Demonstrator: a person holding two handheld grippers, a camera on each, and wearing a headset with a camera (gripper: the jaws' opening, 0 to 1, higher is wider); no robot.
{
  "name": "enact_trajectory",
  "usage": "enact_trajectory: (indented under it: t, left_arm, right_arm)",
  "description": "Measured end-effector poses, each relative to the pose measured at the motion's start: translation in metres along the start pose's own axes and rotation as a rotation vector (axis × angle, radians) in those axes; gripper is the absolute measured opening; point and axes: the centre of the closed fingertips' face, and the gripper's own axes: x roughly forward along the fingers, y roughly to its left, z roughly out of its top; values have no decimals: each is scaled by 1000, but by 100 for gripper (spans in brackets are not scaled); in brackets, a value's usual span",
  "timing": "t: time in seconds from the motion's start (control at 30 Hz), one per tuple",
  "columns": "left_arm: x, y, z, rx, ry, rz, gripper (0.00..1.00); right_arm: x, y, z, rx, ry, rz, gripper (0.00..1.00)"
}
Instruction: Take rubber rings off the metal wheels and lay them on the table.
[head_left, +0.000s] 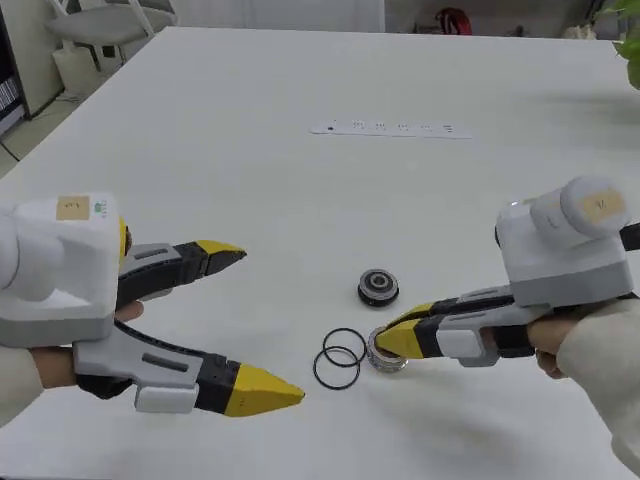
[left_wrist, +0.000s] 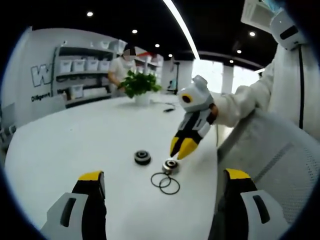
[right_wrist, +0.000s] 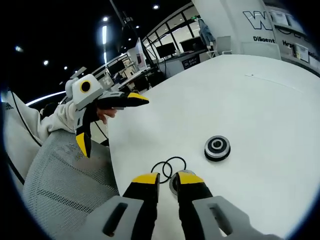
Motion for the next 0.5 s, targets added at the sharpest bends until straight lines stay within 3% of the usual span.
enact_trajectory:
  t: [0.2, 0.3, 0.5]
  left_arm:
    - [-2, 5, 10, -28, -43, 11, 100]
    - [-5, 6, 14, -38, -27, 8, 100]
    - [-13, -1, 37, -2, -54, -29, 100]
  right_arm:
    - [-21, -6, 20, 39, -93, -38, 11]
    - [-31, -6, 27, 41, -120, -63, 12]
    - [-47, 4, 40, 27, -163, -94, 14]
